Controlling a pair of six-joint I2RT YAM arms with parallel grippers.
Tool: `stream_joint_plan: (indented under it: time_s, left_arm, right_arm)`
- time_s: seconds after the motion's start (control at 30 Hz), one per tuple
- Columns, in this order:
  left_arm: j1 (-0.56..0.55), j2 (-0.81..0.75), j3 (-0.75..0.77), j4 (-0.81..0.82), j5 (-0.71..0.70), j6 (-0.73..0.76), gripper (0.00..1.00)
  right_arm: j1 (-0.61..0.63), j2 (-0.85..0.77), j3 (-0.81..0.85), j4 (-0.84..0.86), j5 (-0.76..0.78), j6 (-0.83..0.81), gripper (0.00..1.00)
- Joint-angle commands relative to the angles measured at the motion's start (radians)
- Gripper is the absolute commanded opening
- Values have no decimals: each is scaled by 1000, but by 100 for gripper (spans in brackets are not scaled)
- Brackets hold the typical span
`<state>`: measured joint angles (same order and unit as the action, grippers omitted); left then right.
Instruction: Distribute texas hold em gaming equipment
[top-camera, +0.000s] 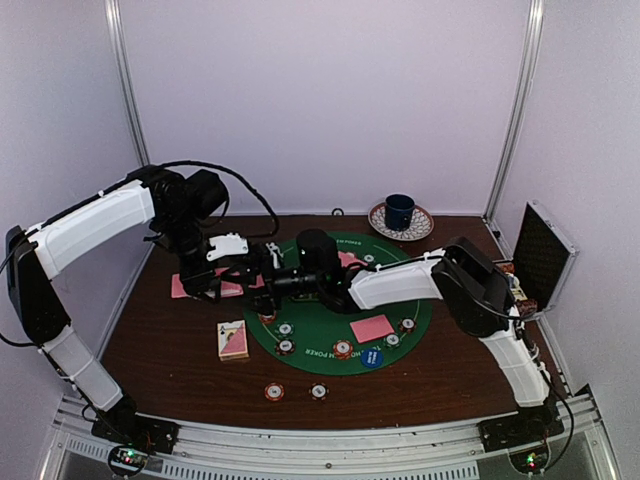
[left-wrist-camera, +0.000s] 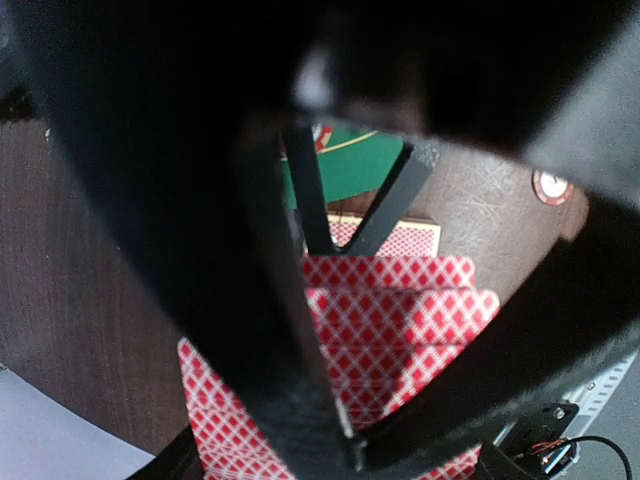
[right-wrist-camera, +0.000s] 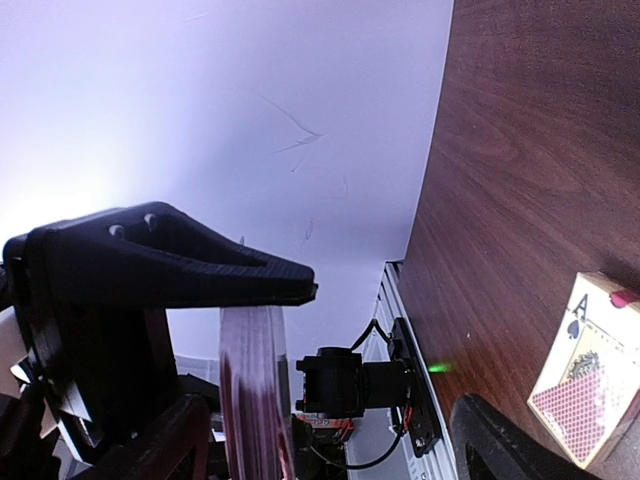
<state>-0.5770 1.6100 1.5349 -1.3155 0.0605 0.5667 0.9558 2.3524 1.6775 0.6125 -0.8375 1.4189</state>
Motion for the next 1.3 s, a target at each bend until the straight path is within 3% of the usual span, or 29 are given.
stream_joint_plan:
  time_s: [0.0, 0.47, 0.97, 1.27]
  left_arm:
    - [-1, -15, 28, -11, 14, -2, 0]
    - [-1, -15, 26, -19, 11, 0, 0]
    - [-1, -25, 16, -18, 4, 2, 0]
    - [-1, -25, 3, -19, -6, 4, 0]
  right_arm:
    - [23, 45, 89, 99, -2, 55, 87]
    - [44, 178, 244, 74, -19, 107, 83]
    - [-24, 54, 27, -45, -13, -60, 69]
    - [-30, 10, -2, 77, -34, 14, 58]
